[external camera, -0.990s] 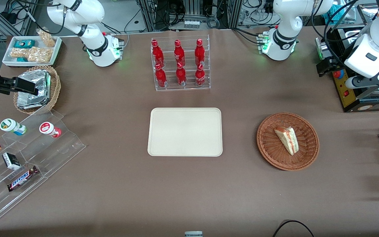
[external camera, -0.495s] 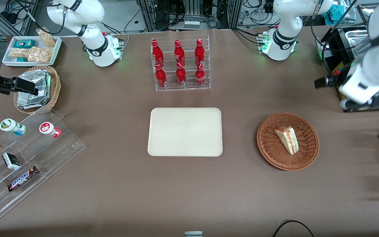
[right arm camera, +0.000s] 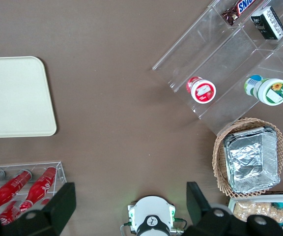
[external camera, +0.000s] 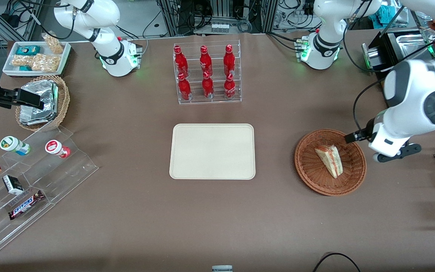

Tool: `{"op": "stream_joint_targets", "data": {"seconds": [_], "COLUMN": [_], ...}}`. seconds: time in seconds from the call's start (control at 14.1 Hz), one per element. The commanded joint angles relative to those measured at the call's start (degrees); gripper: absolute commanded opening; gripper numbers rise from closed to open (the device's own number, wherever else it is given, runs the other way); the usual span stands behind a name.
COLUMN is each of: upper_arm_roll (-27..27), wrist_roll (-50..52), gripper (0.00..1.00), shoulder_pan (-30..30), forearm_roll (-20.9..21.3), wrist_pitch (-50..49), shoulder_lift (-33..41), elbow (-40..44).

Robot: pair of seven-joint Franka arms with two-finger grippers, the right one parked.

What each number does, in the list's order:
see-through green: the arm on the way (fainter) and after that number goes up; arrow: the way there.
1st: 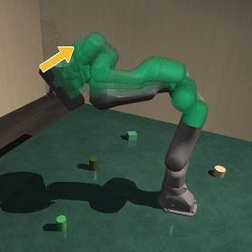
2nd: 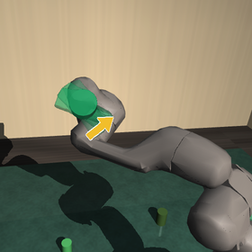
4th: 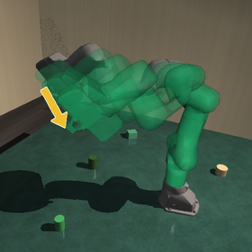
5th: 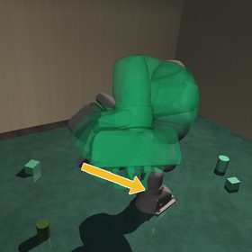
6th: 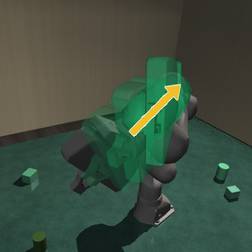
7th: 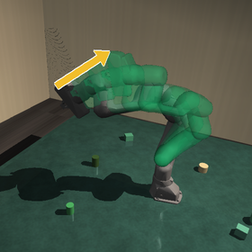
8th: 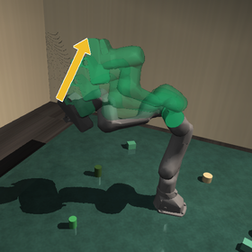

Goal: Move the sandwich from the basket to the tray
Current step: 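Move the left gripper down over the sandwich in the woven basket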

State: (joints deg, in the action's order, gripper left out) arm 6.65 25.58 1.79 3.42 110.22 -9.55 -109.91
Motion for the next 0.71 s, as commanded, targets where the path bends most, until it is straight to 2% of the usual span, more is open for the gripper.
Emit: {"op": "stream_joint_targets", "data": {"seconds": [0.0,0.35,0.64], "upper_arm_roll": [0.5,0.6,0.8], "wrist_roll": [7.1,9.6,12.6], "gripper": [1.00,1.00,1.00], "shoulder_pan": [0.3,0.1,-0.6], "forearm_roll": [-0.4,-0.5,-0.4], "wrist_pitch": [6.6,23.3,25.0], "shoulder_lift": [-3.0,-6.4,-8.4], "elbow": [-1.3,-8.9,-8.0]}}
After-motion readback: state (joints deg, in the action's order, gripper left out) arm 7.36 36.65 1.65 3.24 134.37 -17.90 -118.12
